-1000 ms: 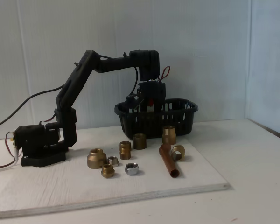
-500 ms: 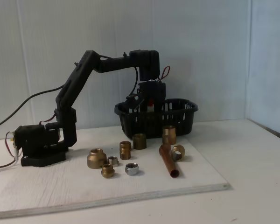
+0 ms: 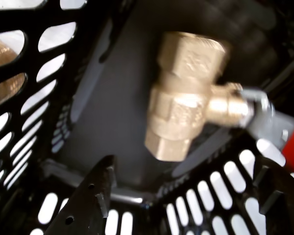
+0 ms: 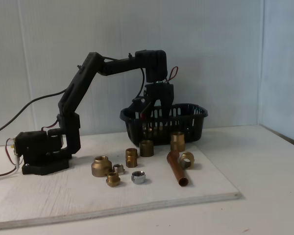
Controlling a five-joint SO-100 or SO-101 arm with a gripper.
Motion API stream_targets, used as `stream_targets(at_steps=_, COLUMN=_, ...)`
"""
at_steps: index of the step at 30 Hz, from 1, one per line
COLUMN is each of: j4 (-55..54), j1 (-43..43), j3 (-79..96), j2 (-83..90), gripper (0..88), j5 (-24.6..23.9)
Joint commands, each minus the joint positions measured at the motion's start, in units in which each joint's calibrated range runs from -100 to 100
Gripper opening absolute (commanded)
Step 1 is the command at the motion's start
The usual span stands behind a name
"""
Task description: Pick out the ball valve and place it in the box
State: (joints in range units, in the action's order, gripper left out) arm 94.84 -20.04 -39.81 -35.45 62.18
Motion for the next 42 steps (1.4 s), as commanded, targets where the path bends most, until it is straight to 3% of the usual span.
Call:
stream_targets(at_steps=1, j4=0.8, j1=0.3, j3=-2.3, j2=0.9, gripper=30.5, j5=-0.2)
stream_targets(at_steps=16, j4=1.9, j1=1.7, j3=-5.3, j2=2.3, gripper=30.6, j5=0.2)
stream_targets(at_steps=27, j4=4.1, j1=11.9, j3=-22.4, j2=3.0, gripper=31.4, j5=1.6)
stream_targets(at_steps=42, j4=4.0, j1=23.8, j3=-50.5, j2=2.3, gripper=4.1, j5=3.8)
